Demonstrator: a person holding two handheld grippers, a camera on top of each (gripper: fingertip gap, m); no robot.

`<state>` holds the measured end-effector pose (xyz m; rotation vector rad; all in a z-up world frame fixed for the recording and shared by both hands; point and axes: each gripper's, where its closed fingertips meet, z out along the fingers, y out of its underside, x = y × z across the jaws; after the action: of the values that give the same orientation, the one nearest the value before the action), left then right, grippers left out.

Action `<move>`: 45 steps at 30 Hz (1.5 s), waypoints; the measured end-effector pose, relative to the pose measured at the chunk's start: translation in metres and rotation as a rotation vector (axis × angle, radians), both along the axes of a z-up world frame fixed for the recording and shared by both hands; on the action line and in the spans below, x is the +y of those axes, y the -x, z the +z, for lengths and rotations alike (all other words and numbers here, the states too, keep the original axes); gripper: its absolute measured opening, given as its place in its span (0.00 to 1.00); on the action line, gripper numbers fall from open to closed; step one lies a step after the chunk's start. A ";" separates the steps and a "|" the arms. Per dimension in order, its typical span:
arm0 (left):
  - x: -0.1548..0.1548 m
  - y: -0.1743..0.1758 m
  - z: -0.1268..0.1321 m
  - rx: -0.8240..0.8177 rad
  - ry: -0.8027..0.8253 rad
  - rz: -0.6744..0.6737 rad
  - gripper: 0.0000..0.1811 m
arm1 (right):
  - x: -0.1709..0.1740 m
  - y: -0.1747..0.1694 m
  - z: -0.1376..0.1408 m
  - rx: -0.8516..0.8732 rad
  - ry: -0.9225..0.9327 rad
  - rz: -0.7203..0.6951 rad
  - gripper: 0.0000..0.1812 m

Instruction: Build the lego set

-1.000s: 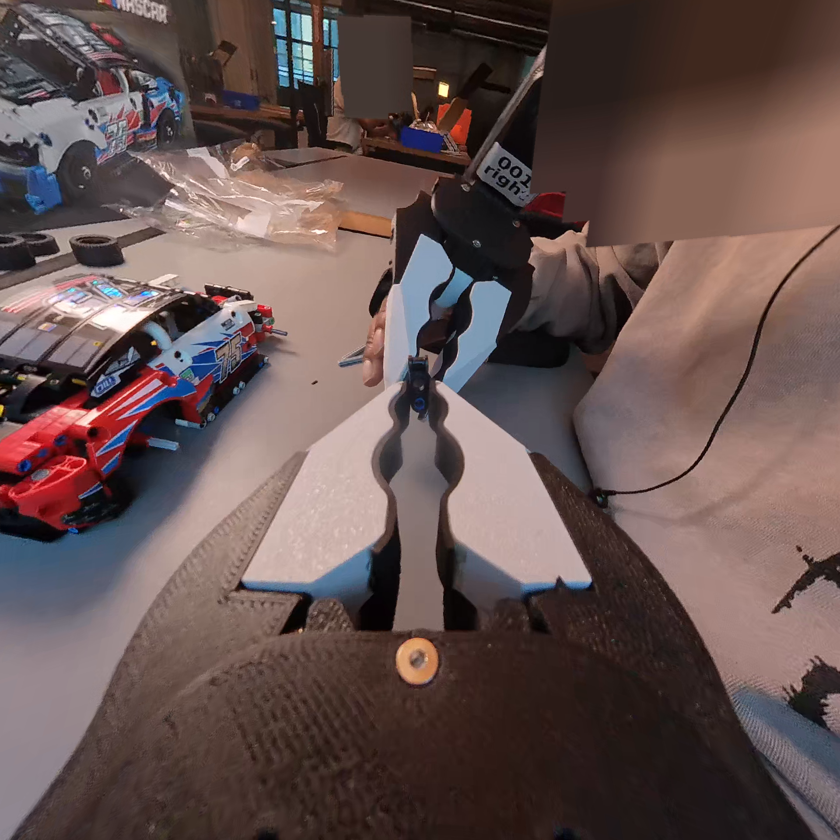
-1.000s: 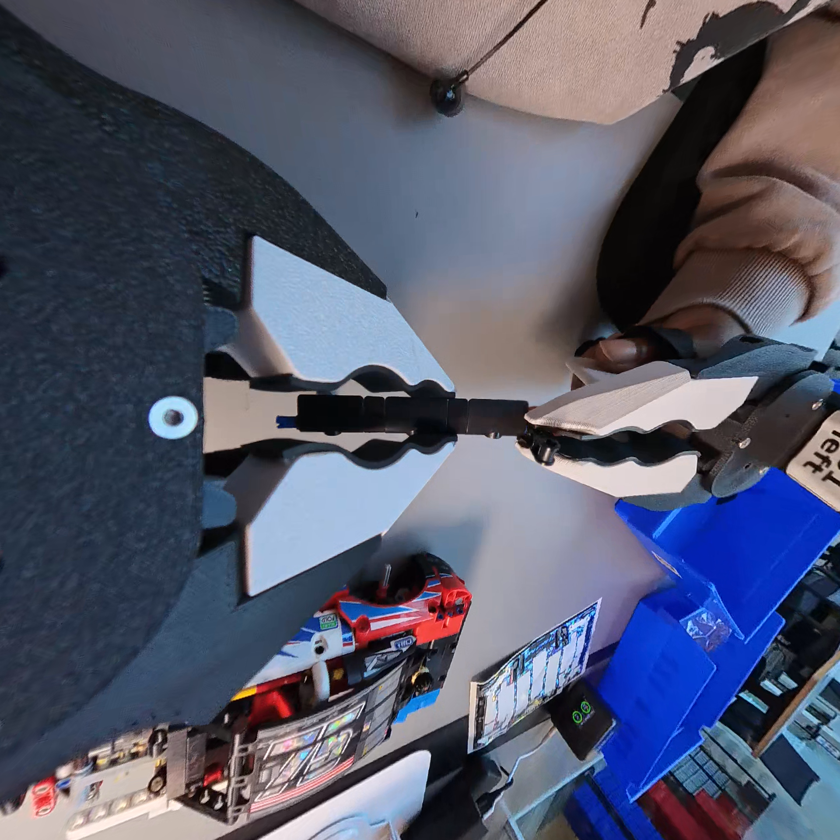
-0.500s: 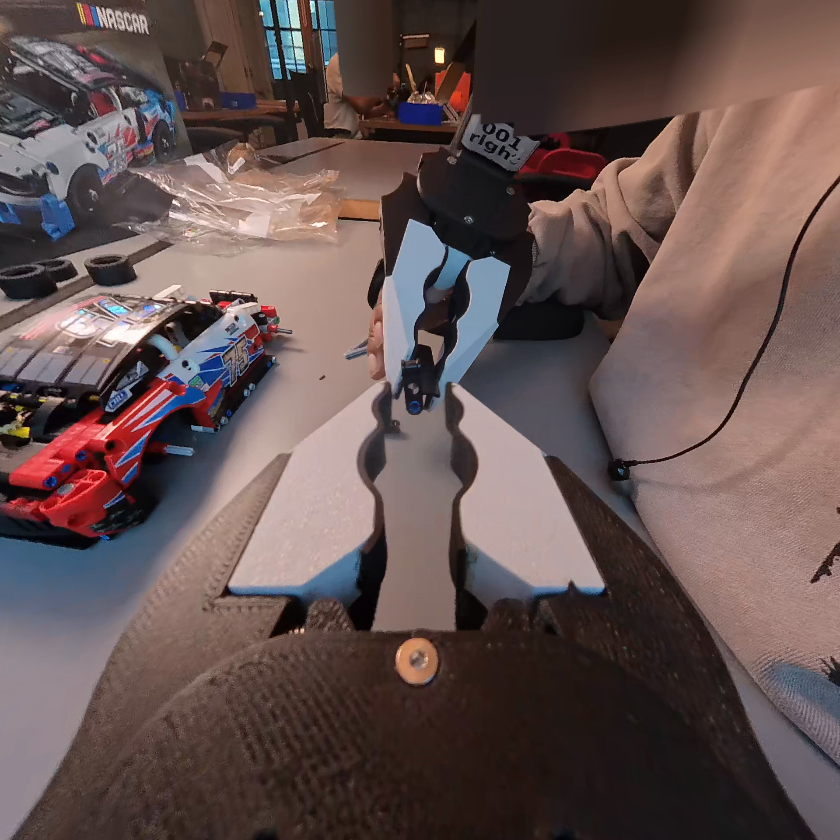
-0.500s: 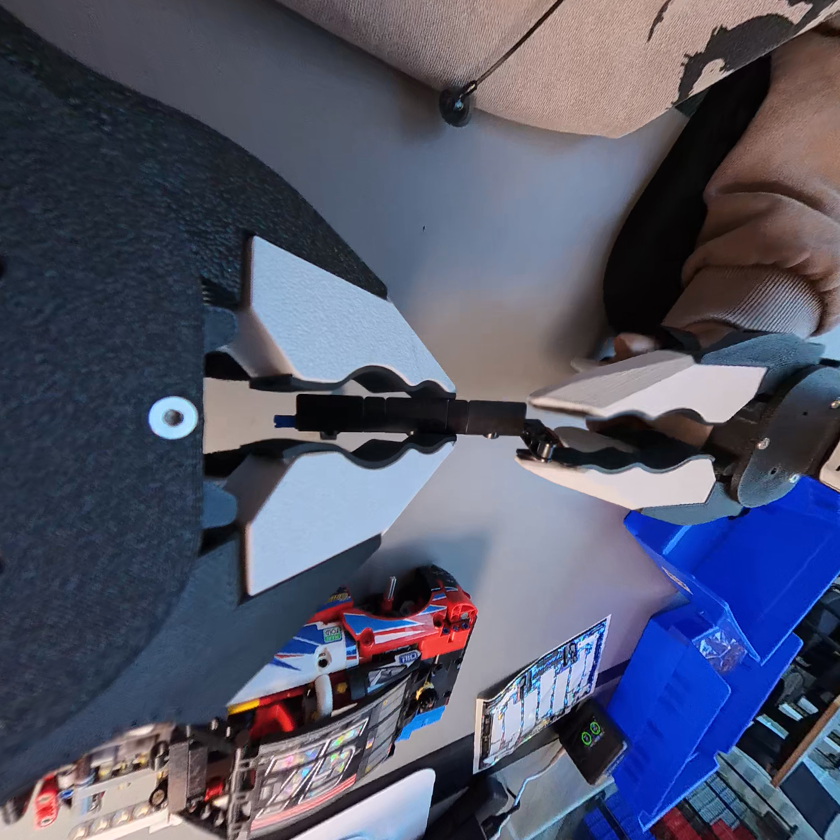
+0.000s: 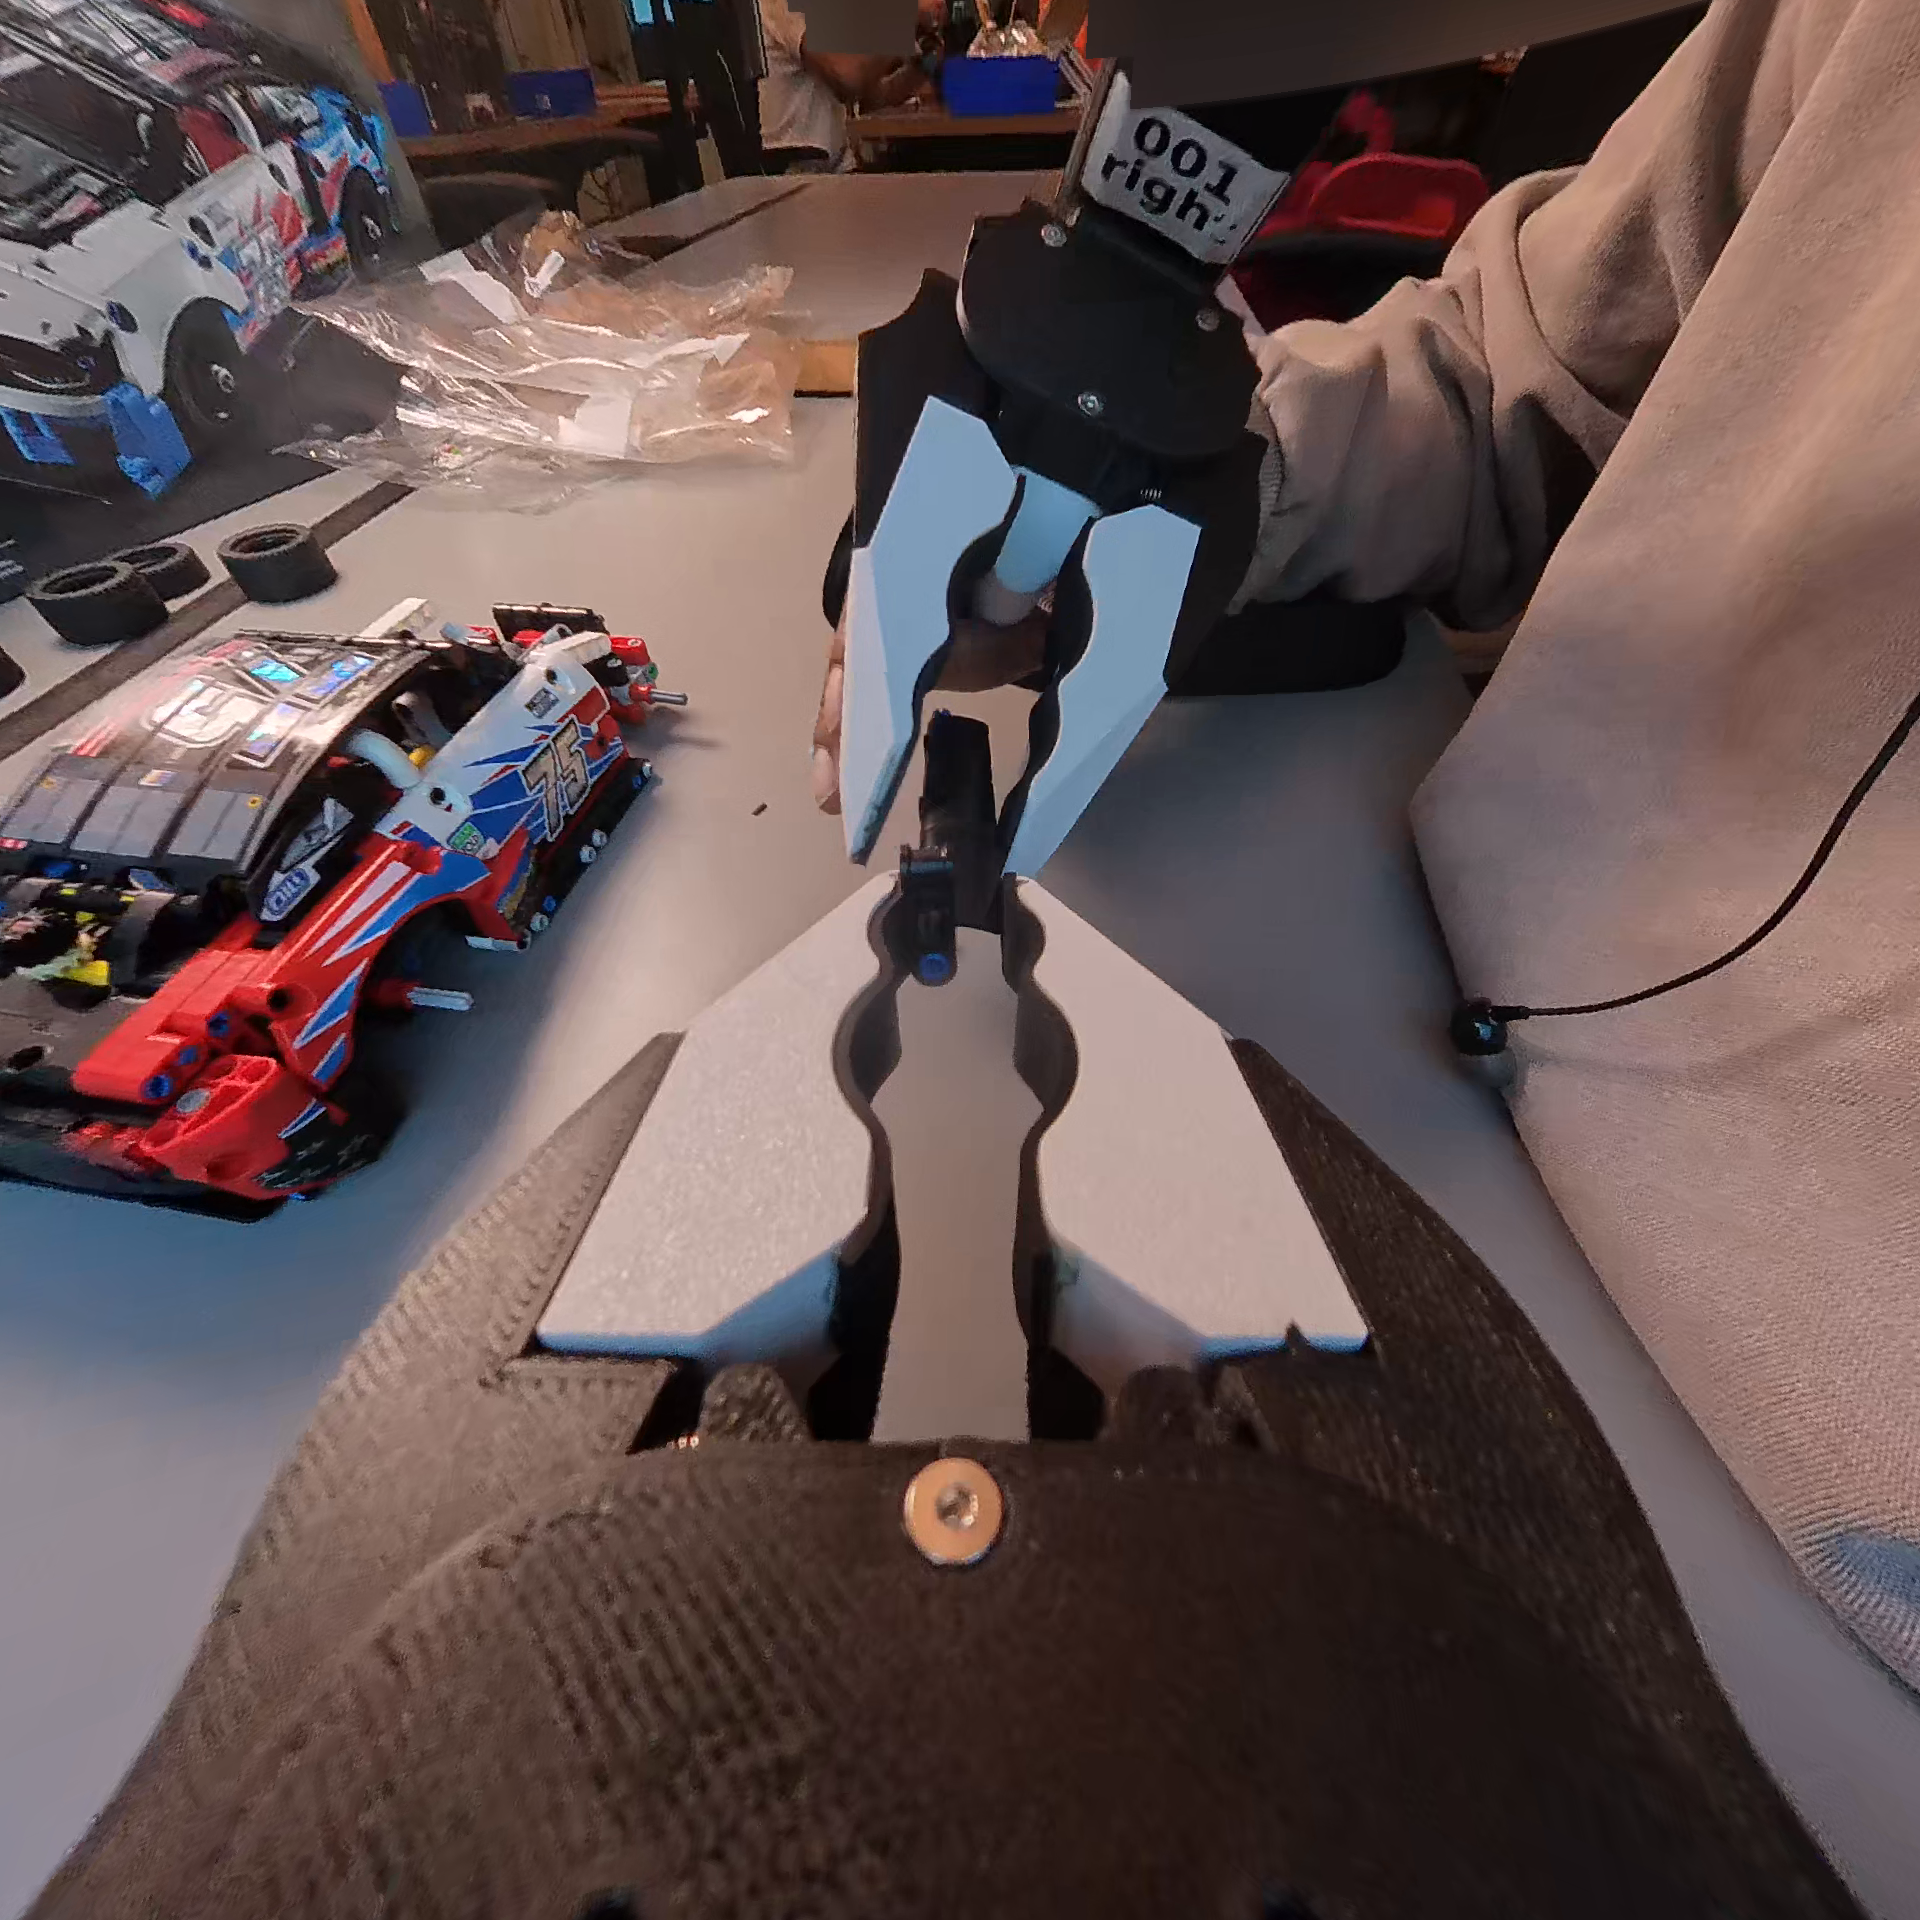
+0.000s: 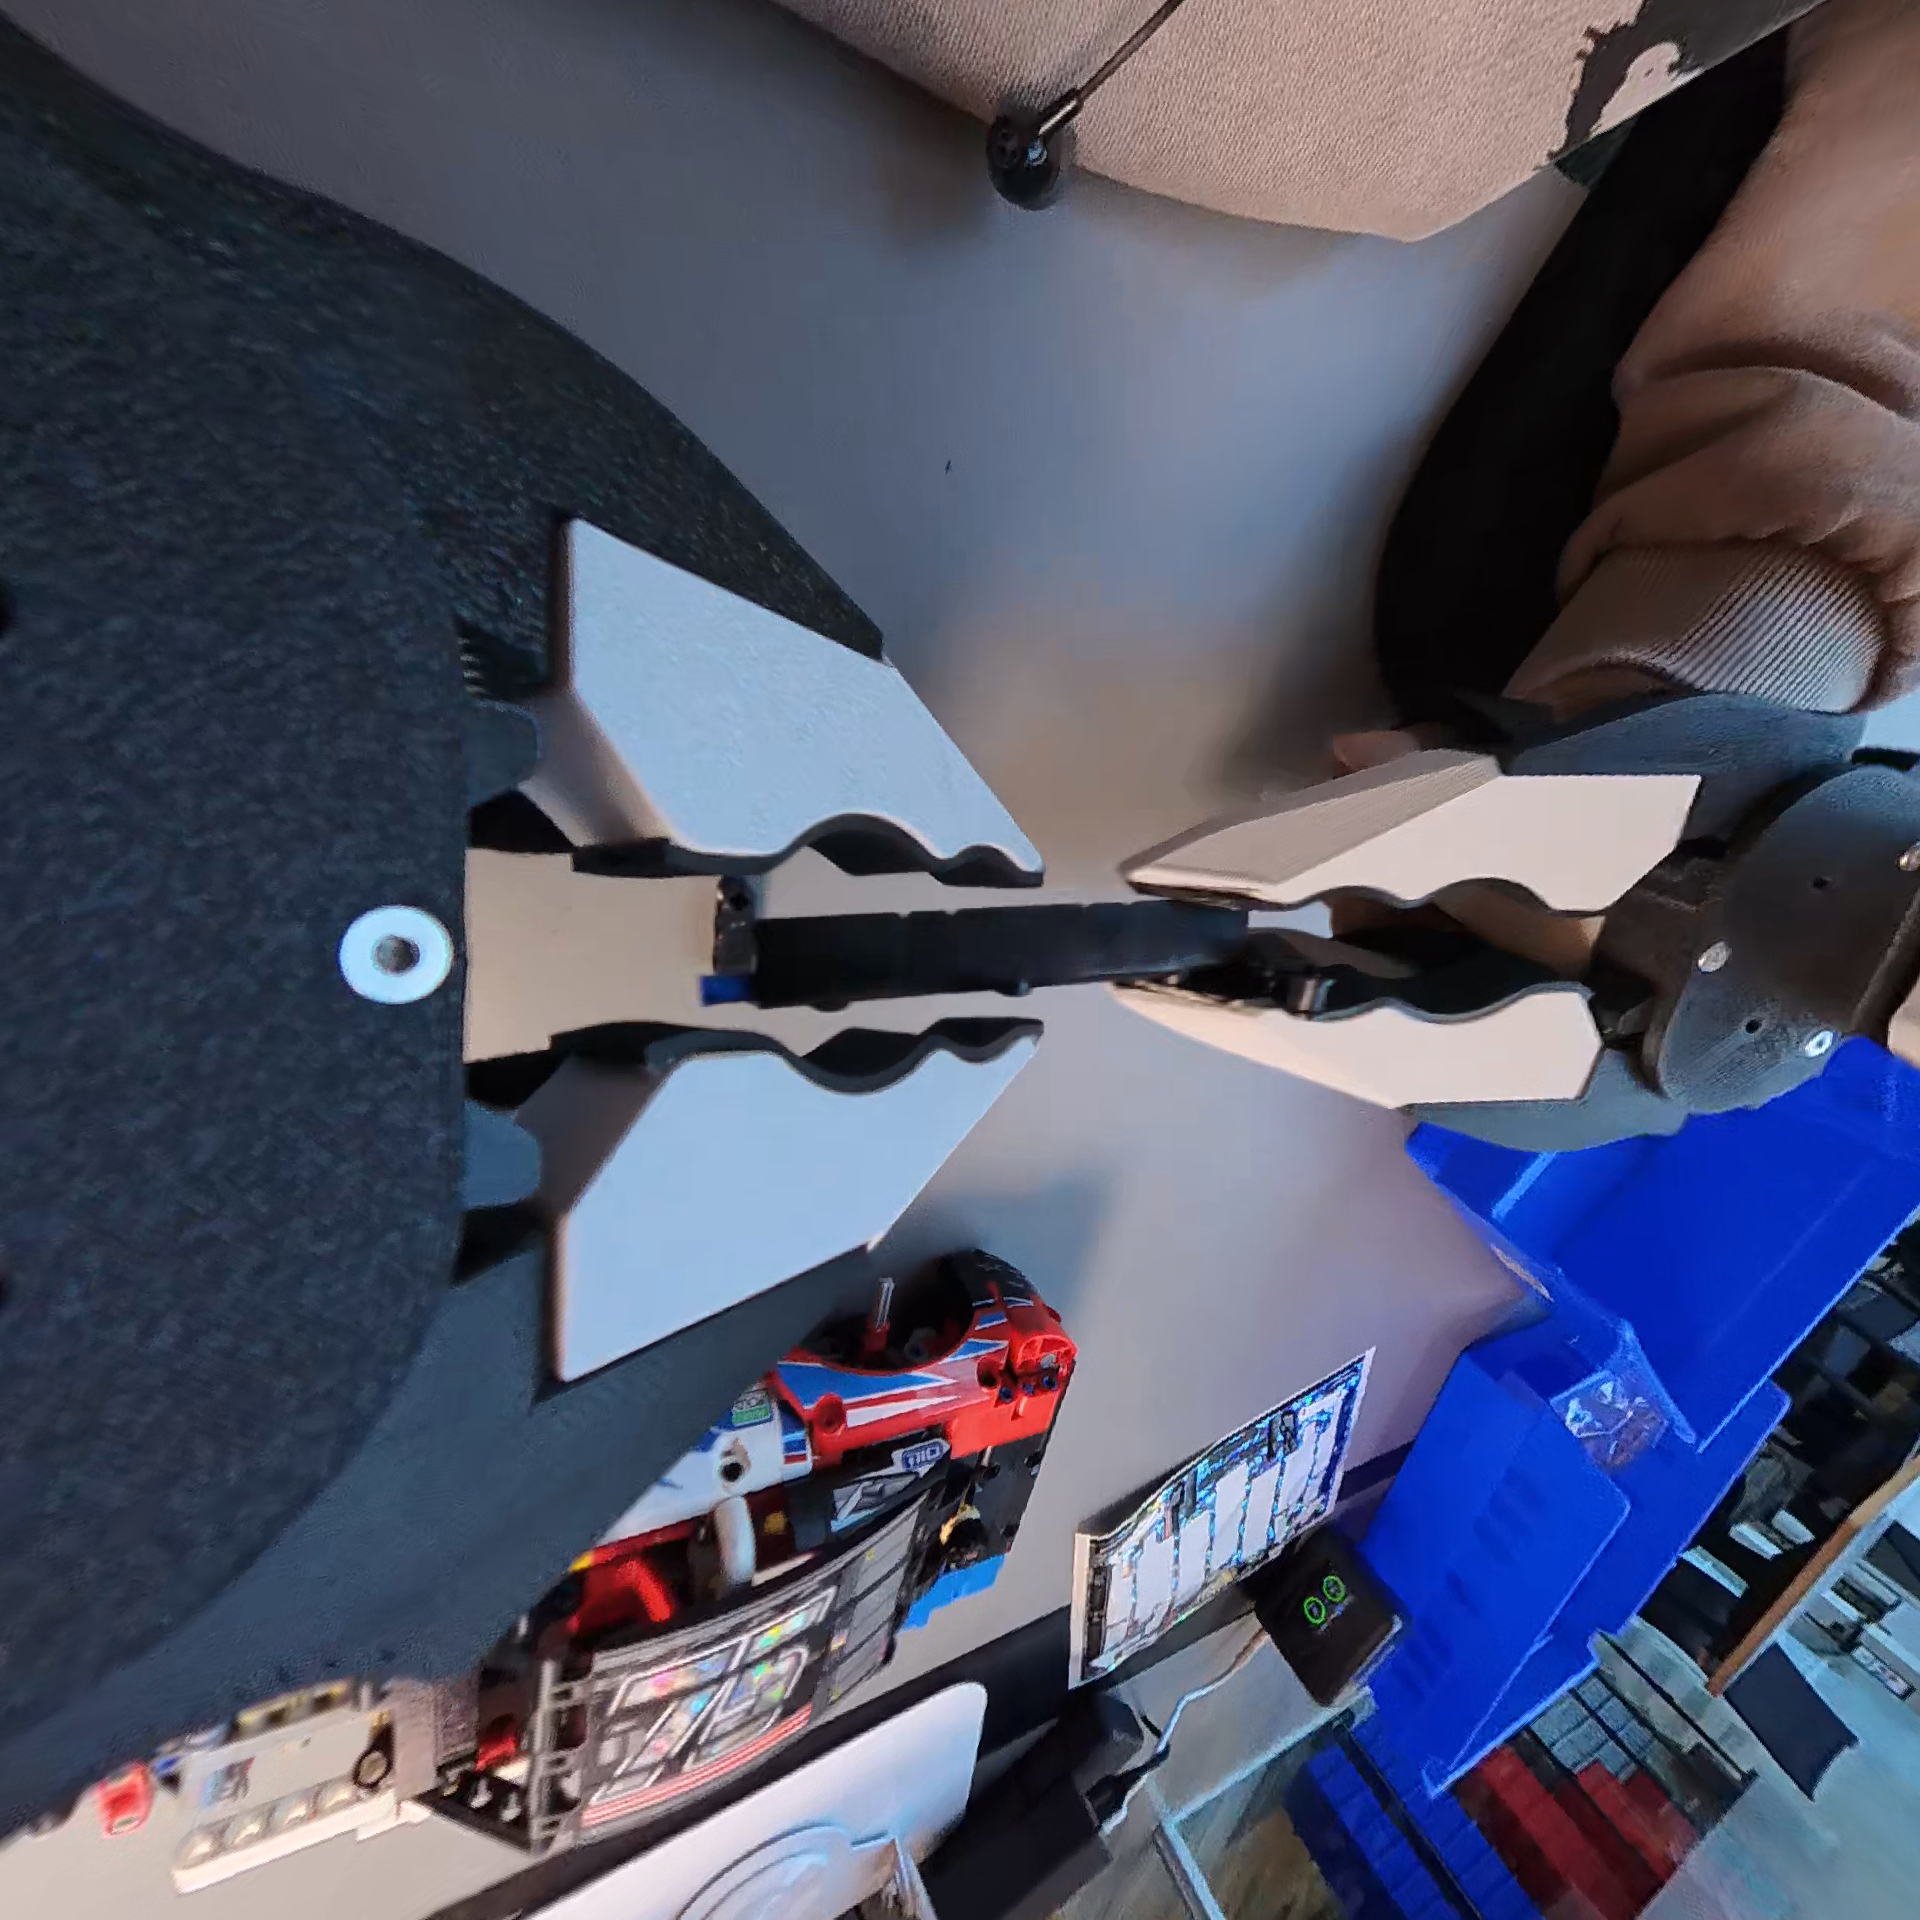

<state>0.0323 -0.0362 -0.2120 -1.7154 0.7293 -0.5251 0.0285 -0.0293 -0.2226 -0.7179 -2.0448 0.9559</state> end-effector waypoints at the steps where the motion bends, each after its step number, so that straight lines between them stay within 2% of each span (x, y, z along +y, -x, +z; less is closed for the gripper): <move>1: -0.001 0.003 0.004 -0.020 -0.009 0.003 0.08 | 0.005 -0.001 0.000 -0.011 0.026 -0.007 0.15; 4: -0.004 0.013 0.012 -0.050 -0.036 0.019 0.08 | 0.012 -0.005 0.006 -0.037 0.173 0.015 0.17; 7: -0.006 0.013 0.012 -0.055 -0.036 0.009 0.08 | 0.009 -0.006 0.017 -0.027 0.276 0.042 0.09; 12: -0.003 0.015 0.003 -0.012 0.009 0.029 0.10 | 0.009 -0.007 0.010 -0.067 0.231 0.041 0.08; 16: -0.004 0.010 -0.014 0.169 0.058 0.015 0.17 | 0.005 -0.005 -0.008 -0.102 0.087 0.029 0.08; 20: -0.002 0.001 -0.035 0.356 0.099 -0.020 0.08 | -0.008 -0.002 -0.014 -0.117 0.066 0.057 0.08; 24: -0.001 0.009 -0.035 0.315 0.131 0.007 0.08 | -0.003 0.001 -0.012 -0.113 0.079 0.022 0.08; 26: -0.001 0.020 -0.040 0.341 0.151 0.045 0.08 | 0.013 -0.002 -0.015 -0.157 0.043 -0.011 0.15; 28: -0.004 0.025 -0.047 0.338 0.190 0.054 0.07 | 0.027 -0.013 -0.022 -0.243 0.022 0.001 0.17; 31: -0.009 0.028 -0.062 0.367 0.270 0.052 0.08 | 0.044 -0.024 -0.040 -0.377 -0.034 0.031 0.15; 33: -0.008 0.029 -0.068 0.404 0.293 0.059 0.08 | 0.048 -0.030 -0.055 -0.522 -0.035 0.026 0.14; 36: -0.006 0.028 -0.071 0.429 0.300 0.076 0.08 | 0.043 -0.030 -0.062 -0.634 0.000 0.015 0.16; 41: -0.006 0.025 -0.072 0.402 0.309 0.077 0.08 | 0.040 -0.023 -0.063 -0.621 -0.014 -0.002 0.18; 45: -0.007 0.024 -0.072 0.365 0.324 0.065 0.09 | 0.037 -0.022 -0.063 -0.621 -0.032 0.002 0.12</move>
<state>0.0080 -0.0436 -0.2839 -2.1639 0.8767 -0.2971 0.0509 0.0075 -0.2860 -1.0950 -2.5812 0.7541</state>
